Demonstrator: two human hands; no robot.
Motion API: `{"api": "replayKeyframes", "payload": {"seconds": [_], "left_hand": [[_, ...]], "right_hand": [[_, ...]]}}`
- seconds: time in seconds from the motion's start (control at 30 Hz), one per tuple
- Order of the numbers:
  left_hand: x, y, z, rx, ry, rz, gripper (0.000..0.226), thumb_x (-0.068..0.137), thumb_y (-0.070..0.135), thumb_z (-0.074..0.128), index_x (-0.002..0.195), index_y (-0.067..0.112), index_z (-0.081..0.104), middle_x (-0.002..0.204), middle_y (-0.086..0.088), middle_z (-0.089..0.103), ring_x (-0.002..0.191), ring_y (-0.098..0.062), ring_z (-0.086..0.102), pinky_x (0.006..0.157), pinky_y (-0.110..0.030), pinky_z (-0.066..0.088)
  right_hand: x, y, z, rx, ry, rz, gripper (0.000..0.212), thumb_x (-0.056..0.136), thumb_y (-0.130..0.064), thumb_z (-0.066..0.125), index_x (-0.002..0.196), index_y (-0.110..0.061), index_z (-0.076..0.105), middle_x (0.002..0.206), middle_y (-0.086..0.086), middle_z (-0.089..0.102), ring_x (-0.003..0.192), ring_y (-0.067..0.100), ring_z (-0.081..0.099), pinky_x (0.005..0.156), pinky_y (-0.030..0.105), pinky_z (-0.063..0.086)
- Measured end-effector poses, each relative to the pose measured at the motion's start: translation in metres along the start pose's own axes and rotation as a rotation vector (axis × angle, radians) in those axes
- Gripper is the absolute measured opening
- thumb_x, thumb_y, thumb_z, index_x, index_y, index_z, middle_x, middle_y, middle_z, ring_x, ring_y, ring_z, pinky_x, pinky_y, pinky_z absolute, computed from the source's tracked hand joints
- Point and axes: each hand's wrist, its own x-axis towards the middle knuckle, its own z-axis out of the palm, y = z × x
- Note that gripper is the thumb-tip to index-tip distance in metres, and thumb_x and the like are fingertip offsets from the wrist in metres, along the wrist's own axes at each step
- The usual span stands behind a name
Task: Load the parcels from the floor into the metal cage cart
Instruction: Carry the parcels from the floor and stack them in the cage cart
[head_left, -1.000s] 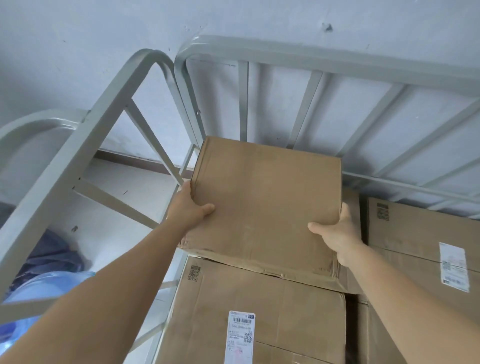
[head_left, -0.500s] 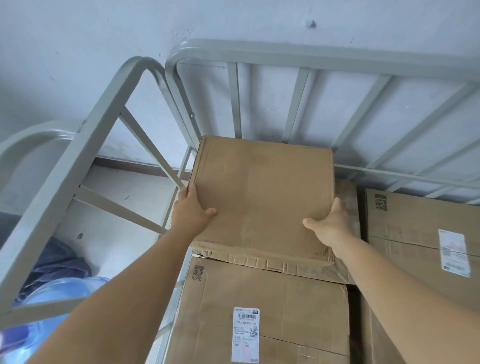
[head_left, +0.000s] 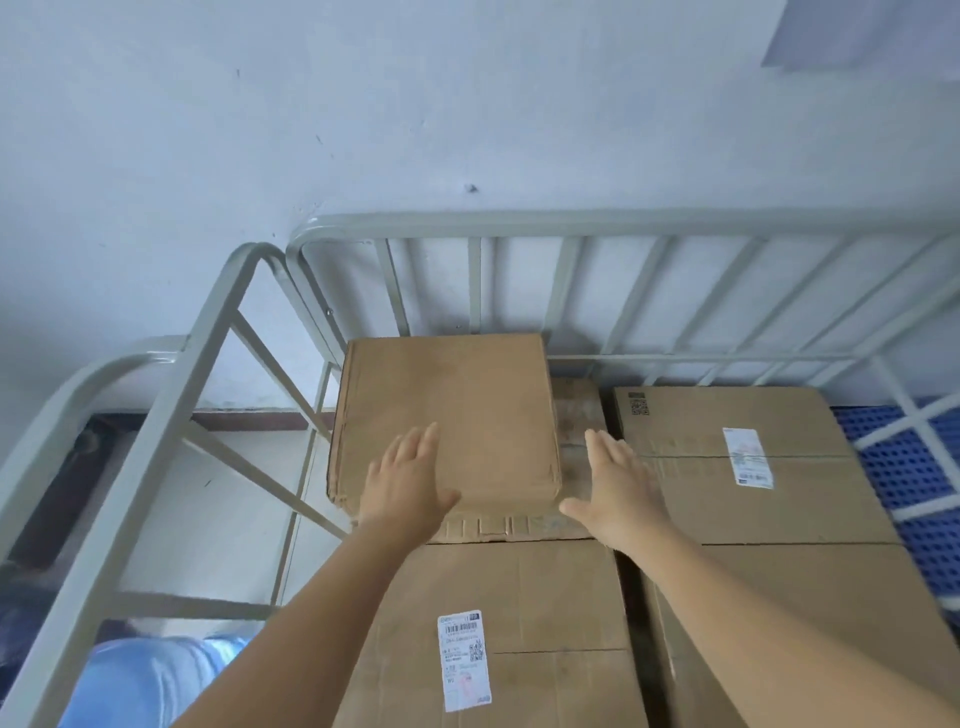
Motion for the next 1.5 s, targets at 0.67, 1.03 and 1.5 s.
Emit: {"api": "replayKeyframes", "payload": {"seconds": [0.67,1.03,1.5], "left_hand": [[-0.192,0.261,0.0,0.085,-0.04,0.728,0.083,0.089,0.046,0.058,0.153,0.025,0.01,0.158,0.004,0.018,0.146,-0.019,0.017,0.117,-0.036,0.018],[-0.347,0.367,0.059,0.17,-0.157,1.057,0.079,0.092,0.045,0.054,0.154,0.024,0.009,0.158,0.0,0.02,0.144,-0.022,0.02,0.117,-0.039,0.02],[-0.501,0.471,0.157,0.373,-0.309,1.602,0.079,0.094,0.05,0.047,0.154,0.022,0.005,0.158,0.0,0.021,0.145,-0.02,0.02,0.118,-0.038,0.021]], "right_hand": [[-0.29,0.162,-0.07,0.106,0.355,0.359,0.09,0.091,-0.046,0.058,0.156,-0.019,0.001,0.164,0.001,0.005,0.15,0.021,0.005,0.12,0.039,0.008],[-0.487,0.255,-0.025,0.196,0.491,0.691,0.084,0.093,-0.045,0.055,0.155,-0.017,0.006,0.163,0.001,0.005,0.15,0.021,0.003,0.119,0.042,0.008],[-0.669,0.307,0.078,0.391,0.55,1.253,0.086,0.091,-0.047,0.055,0.155,-0.016,0.007,0.161,0.0,0.011,0.148,0.022,0.008,0.121,0.042,0.009]]}}
